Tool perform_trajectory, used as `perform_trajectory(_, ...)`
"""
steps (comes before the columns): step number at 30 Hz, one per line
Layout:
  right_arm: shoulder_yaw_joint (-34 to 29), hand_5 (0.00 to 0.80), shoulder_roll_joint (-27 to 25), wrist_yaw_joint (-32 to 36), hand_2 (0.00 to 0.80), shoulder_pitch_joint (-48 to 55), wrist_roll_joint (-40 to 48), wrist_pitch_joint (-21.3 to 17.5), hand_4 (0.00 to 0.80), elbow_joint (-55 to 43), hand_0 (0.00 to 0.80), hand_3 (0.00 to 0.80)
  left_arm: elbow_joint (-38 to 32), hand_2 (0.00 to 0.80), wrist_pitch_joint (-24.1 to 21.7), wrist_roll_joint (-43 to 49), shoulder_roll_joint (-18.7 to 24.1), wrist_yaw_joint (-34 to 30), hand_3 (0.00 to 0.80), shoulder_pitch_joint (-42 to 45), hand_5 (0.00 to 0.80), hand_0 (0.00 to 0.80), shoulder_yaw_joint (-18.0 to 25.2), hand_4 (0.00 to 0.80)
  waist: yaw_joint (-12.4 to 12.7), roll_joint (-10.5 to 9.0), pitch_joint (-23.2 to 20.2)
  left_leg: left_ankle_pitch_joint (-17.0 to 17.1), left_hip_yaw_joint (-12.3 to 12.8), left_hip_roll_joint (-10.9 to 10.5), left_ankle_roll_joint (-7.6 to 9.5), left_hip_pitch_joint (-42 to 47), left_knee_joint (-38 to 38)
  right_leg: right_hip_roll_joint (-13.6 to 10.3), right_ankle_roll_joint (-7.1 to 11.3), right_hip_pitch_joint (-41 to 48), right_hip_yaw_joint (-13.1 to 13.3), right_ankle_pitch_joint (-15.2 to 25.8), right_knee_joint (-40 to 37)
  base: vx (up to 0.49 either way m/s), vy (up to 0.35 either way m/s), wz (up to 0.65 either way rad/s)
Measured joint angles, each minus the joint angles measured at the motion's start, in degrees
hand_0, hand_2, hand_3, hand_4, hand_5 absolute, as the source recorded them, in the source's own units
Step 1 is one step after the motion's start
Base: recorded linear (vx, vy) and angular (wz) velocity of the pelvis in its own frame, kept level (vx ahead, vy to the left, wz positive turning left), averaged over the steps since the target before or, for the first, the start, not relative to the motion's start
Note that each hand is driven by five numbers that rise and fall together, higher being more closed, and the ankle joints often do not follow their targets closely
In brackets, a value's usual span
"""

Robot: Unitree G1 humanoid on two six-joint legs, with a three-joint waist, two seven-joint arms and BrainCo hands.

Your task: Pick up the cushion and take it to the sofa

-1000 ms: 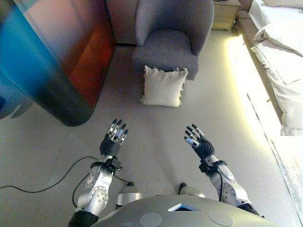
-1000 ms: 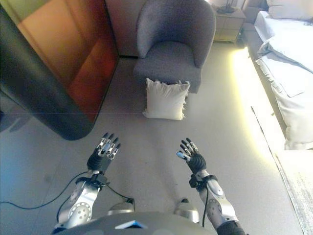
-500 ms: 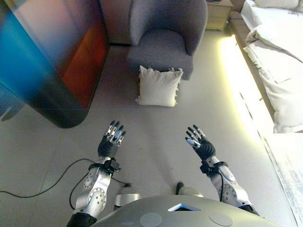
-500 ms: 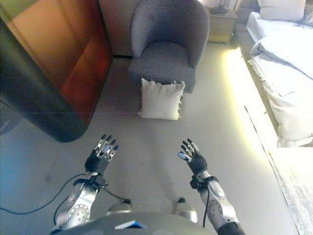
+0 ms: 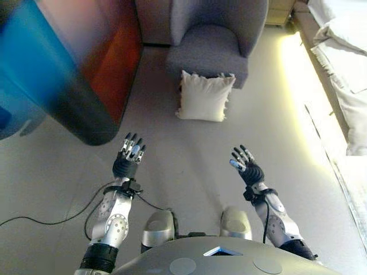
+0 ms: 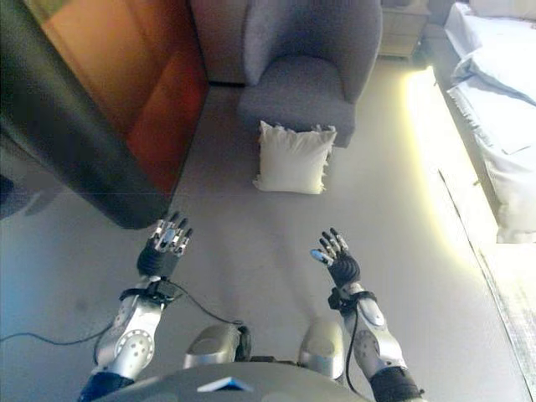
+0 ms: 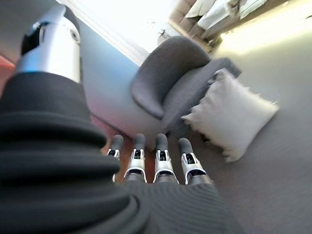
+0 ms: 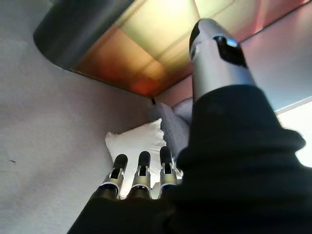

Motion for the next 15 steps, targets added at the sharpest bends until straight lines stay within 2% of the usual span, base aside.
perform_trajectory(3,-0.8,0.0,-0.1,0.1,0.0,0.5,0.7,0.0,0.0,0.0,0.0,0.0,0.0,0.0,0.1,-0.3,1.8,0.0,0.0,0.8,0.0,0.0,-0.8,0.0,-1.3,-2.43,0.4,0.9,-2.3,-2.6,1.47,-1.1,-0.9,3.3,1.82,-2.1,-0.2,-3.9,-8.5,0.351,-0.103,0.3)
perform_trajectory(4,-0.8,0.0,-0.3,0.1,0.0,0.0,1.3,0.0,0.0,0.1,0.0,0.0,0.1,0.0,0.1,-0.3,1.6,0.1,0.0,0.6,0.0,0.0,-1.5,0.0,-1.4,-3.36,0.9,1.4,-3.1,-3.9,2.2,-1.1,-1.6,4.0,2.19,-3.3,-0.2,-4.3,-11.4,0.41,-0.047,0.2)
perform_trajectory(5,-0.8,0.0,-0.3,0.0,0.0,-0.3,2.0,0.0,0.0,0.2,0.0,0.0,0.2,0.0,0.1,-0.3,1.4,0.1,0.0,0.5,0.0,0.0,-2.5,0.0,-1.9,-3.88,1.1,1.5,-4.2,-4.7,2.45,-1.1,-1.8,5.7,2.37,-3.8,-0.5,-4.3,-15.4,0.41,-0.03,0.21)
perform_trajectory(7,-0.8,0.0,-0.2,0.0,0.0,-0.3,3.1,0.0,0.0,0.2,0.0,0.0,0.4,0.0,0.2,-0.3,1.0,0.2,0.0,0.4,0.0,0.0,-4.9,0.0,-3.5,-4.32,1.2,1.4,-6.5,-5.6,2.3,-1.0,-2.0,7.7,3.28,-3.8,-0.9,-3.7,-23.2,0.458,-0.031,0.58)
perform_trajectory(8,-1.0,0.0,-0.2,-0.1,0.0,-0.1,3.8,0.0,0.0,0.2,0.0,0.0,0.5,0.0,0.2,-0.3,0.8,0.2,0.0,0.4,0.0,0.0,-6.1,0.0,-4.4,-4.64,1.0,1.2,-7.7,-6.3,2.07,-0.7,-2.3,8.0,3.67,-4.2,-2.1,-3.2,-26.1,0.504,-0.046,0.66)
perform_trajectory(11,-2.2,0.0,0.0,-0.1,0.0,0.3,4.1,0.1,0.0,0.3,0.0,0.0,0.7,0.0,0.5,-0.2,0.0,0.2,0.0,1.4,0.0,0.0,-6.8,0.0,-4.2,-5.02,0.8,-0.3,-8.9,-7.5,0.75,2.0,-3.5,7.4,3.62,-4.4,-5.6,-3.1,-28.3,0.518,-0.07,0.32)
perform_trajectory(12,-2.6,0.0,0.0,0.2,0.0,0.5,4.1,0.1,0.0,0.6,0.0,0.0,0.7,0.0,0.5,-0.2,-0.1,0.2,0.0,1.9,0.0,0.0,-6.6,0.0,-4.0,-5.39,0.5,-1.2,-9.1,-7.5,0.01,3.6,-4.1,7.0,1.96,-3.8,-6.9,-1.8,-27.5,0.534,-0.084,0.18)
perform_trajectory(14,-3.1,0.0,0.0,0.8,0.0,0.4,4.0,0.2,0.0,2.0,0.0,0.0,0.5,0.0,0.5,-0.2,-0.3,0.3,0.0,4.0,0.0,0.0,-6.3,0.0,-3.9,-4.01,0.3,-2.3,-9.5,-5.9,-1.35,8.1,-7.1,6.8,1.04,-3.4,-11.9,-1.0,-23.4,0.598,-0.084,-0.09)
perform_trajectory(15,-3.1,0.0,-0.2,1.0,0.0,0.4,3.9,0.2,0.0,2.1,0.0,0.0,0.2,0.0,0.5,-0.2,-0.6,0.4,0.0,5.2,0.0,0.0,-6.1,0.0,-3.6,-2.92,-0.3,-2.9,-8.4,-4.6,-2.27,10.1,-8.5,6.6,0.94,-3.2,-15.4,-1.1,-22.0,0.516,-0.095,-0.55)
